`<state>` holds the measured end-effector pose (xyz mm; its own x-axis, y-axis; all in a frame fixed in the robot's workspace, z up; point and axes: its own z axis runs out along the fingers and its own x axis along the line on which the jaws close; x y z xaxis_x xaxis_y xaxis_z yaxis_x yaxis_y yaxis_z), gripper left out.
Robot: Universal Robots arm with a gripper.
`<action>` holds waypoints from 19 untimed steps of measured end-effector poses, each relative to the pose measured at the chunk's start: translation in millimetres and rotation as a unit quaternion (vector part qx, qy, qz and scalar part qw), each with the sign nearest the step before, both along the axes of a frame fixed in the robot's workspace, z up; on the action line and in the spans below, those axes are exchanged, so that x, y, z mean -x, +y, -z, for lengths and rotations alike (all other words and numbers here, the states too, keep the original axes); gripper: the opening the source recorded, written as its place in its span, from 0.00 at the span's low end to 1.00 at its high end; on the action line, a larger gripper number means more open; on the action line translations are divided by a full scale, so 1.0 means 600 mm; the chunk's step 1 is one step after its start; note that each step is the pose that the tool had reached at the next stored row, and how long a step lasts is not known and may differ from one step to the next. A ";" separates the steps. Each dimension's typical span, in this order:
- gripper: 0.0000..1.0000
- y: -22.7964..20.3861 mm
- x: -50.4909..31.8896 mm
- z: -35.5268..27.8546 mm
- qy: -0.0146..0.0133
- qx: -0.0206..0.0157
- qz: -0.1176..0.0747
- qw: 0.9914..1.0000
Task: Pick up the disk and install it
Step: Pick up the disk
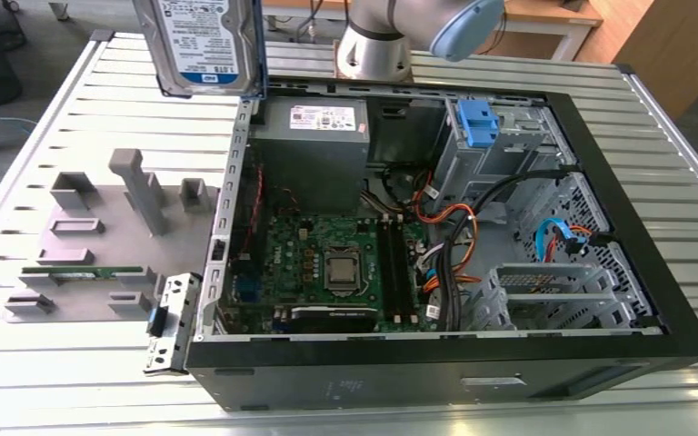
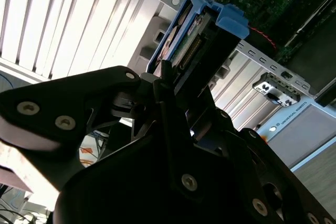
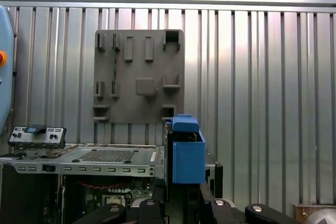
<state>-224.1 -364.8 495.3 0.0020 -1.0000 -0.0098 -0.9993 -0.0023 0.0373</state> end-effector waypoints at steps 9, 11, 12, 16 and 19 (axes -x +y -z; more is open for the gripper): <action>0.35 0.0000 -0.025 0.000 0.000 0.000 0.000 1.000; 0.35 0.0000 -0.030 0.000 0.000 0.000 0.000 1.000; 0.35 0.0000 -0.032 0.000 0.000 0.000 0.000 1.000; 0.35 0.0000 -0.043 0.000 0.000 0.000 0.000 1.000; 0.35 0.0000 -0.051 0.000 0.000 0.000 0.000 1.000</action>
